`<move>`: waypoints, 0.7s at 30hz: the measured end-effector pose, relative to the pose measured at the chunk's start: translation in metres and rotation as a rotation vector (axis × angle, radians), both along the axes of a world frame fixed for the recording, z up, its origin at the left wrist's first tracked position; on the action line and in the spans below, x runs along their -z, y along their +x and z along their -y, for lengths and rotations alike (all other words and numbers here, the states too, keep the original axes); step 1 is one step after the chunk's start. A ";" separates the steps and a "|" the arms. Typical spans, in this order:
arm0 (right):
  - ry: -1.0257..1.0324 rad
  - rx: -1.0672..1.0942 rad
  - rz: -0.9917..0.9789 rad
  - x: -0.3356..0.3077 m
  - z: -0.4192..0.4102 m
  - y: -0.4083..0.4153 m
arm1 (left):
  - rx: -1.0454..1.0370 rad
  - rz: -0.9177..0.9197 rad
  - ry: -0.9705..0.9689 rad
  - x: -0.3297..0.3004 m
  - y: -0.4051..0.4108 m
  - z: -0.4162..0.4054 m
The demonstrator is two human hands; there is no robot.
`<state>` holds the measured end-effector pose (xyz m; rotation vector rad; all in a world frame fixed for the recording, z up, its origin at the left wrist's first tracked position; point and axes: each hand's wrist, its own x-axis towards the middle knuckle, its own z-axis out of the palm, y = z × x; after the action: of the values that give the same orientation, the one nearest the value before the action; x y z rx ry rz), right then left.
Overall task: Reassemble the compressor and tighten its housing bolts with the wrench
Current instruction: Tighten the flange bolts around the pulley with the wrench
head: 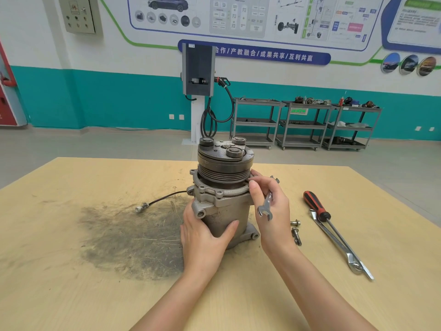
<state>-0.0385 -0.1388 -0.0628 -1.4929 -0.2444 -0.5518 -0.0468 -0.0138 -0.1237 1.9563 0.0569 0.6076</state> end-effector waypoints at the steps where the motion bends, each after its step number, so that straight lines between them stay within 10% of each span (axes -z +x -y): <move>1: -0.011 0.001 -0.001 0.000 0.000 0.000 | -0.001 -0.001 0.000 0.000 0.000 0.000; 21: -0.018 0.029 0.020 0.000 0.003 0.002 | 0.010 -0.008 -0.002 0.001 0.001 -0.001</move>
<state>-0.0369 -0.1413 -0.0632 -1.5108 -0.2441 -0.5897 -0.0461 -0.0131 -0.1248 1.9562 0.0526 0.5928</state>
